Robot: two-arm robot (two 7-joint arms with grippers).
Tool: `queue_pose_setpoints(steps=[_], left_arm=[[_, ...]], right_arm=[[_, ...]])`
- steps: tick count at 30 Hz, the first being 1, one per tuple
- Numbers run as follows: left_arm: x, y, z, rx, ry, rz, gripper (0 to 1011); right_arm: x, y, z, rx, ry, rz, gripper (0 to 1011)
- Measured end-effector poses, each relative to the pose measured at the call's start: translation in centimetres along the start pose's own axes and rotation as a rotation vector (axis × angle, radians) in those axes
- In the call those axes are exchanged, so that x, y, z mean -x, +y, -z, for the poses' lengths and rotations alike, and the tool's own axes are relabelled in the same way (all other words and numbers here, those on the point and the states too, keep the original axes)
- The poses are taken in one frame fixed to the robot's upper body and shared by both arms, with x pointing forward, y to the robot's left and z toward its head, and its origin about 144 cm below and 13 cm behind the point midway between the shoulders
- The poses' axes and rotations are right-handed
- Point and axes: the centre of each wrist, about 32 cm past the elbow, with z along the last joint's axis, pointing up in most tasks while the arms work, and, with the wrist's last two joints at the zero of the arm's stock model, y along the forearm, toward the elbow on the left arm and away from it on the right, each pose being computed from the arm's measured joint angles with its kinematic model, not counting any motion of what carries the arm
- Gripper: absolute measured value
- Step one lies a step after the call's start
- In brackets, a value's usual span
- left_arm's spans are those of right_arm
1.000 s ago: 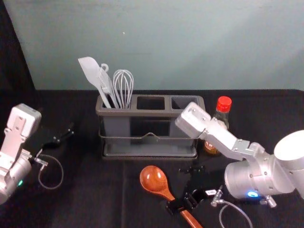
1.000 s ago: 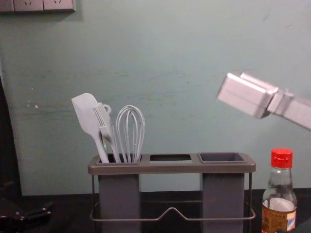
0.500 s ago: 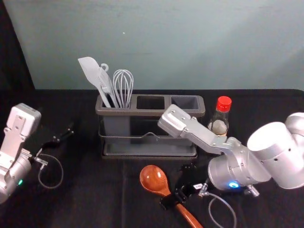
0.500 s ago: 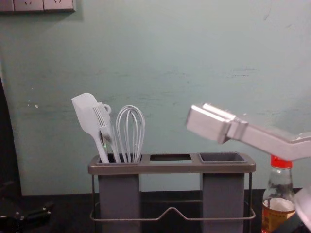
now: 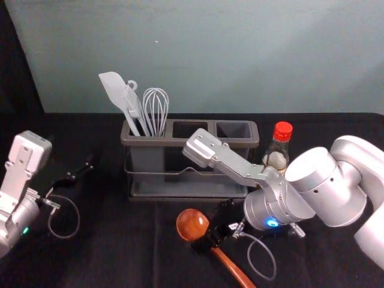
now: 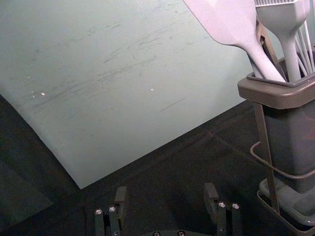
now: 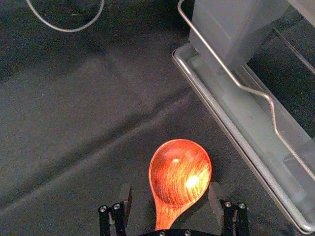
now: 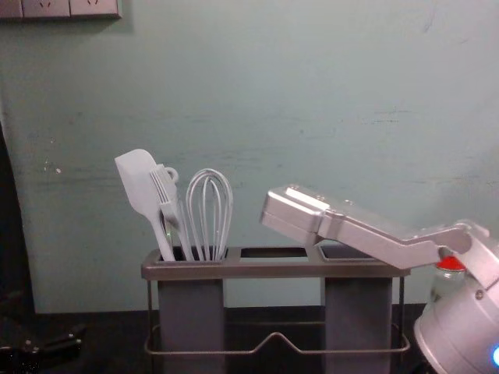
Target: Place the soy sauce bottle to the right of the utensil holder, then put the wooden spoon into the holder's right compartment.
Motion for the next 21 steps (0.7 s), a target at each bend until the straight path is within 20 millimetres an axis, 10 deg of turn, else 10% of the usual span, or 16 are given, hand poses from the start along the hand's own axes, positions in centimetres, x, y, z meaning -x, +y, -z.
queue_pose_setpoints(steps=[21], left_arm=[[0.0,0.0,0.0,0.0,0.0,0.0,1012]], right_arm=[[-0.1,1.6,-0.6,0.008,0.005,0.019,1003]])
